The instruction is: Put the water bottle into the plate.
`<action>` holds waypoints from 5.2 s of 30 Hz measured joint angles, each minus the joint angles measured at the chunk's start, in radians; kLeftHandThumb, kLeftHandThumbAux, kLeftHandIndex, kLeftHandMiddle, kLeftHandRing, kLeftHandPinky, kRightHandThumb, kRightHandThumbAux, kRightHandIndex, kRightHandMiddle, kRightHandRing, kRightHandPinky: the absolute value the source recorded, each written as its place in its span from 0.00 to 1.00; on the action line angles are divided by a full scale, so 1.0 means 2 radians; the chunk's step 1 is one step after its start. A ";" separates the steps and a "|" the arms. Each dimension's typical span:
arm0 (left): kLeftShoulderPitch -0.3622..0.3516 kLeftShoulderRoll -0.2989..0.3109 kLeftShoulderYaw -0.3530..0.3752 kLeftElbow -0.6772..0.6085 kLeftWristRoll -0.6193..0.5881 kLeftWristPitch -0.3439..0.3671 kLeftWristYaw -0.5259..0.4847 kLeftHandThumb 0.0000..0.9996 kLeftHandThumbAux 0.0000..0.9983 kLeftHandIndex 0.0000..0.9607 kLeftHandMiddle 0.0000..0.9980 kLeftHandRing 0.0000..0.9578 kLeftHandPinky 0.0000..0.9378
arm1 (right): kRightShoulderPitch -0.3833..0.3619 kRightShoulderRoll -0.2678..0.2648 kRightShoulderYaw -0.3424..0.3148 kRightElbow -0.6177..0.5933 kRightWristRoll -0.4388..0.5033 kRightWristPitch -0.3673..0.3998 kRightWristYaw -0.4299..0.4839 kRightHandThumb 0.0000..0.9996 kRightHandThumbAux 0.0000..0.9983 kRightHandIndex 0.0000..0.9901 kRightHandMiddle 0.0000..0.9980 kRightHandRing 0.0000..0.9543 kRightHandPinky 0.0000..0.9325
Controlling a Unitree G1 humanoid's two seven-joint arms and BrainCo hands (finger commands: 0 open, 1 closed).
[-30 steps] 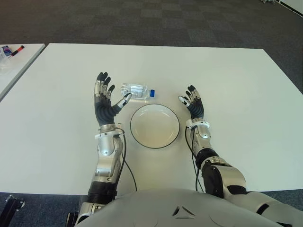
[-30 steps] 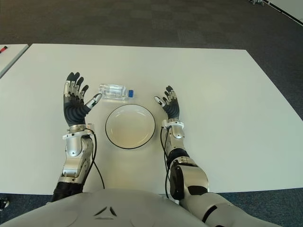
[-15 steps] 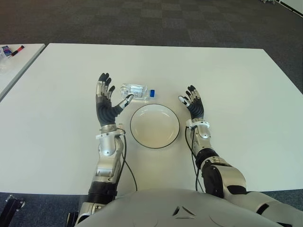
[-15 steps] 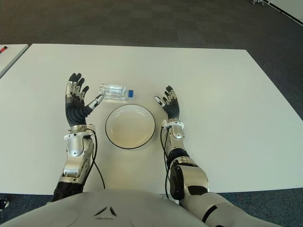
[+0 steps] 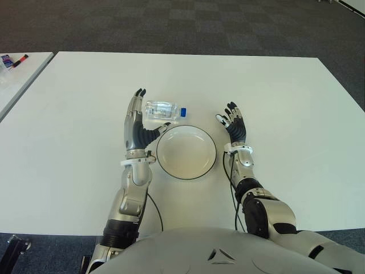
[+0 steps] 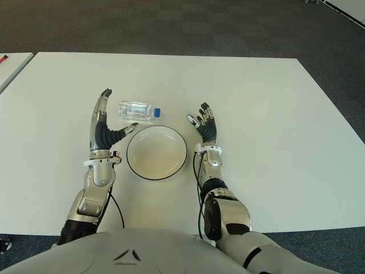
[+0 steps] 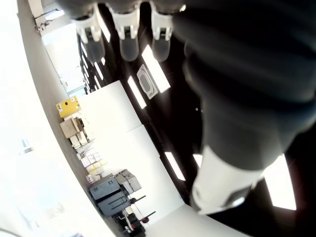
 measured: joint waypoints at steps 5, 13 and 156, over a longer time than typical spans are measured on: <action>0.001 0.017 -0.024 -0.018 0.103 0.071 -0.031 0.00 0.91 0.00 0.00 0.00 0.00 | 0.000 0.000 0.000 0.001 0.000 0.000 0.000 0.06 0.75 0.07 0.05 0.04 0.08; 0.012 0.040 -0.062 -0.042 0.214 0.158 -0.077 0.00 0.90 0.00 0.00 0.00 0.00 | 0.001 0.002 0.000 0.010 0.000 0.001 -0.004 0.07 0.76 0.07 0.06 0.04 0.09; -0.351 0.196 -0.091 0.174 -0.013 0.205 -0.461 0.55 0.62 0.00 0.02 0.03 0.09 | 0.000 0.010 0.003 0.020 -0.008 -0.011 -0.022 0.06 0.74 0.08 0.06 0.05 0.10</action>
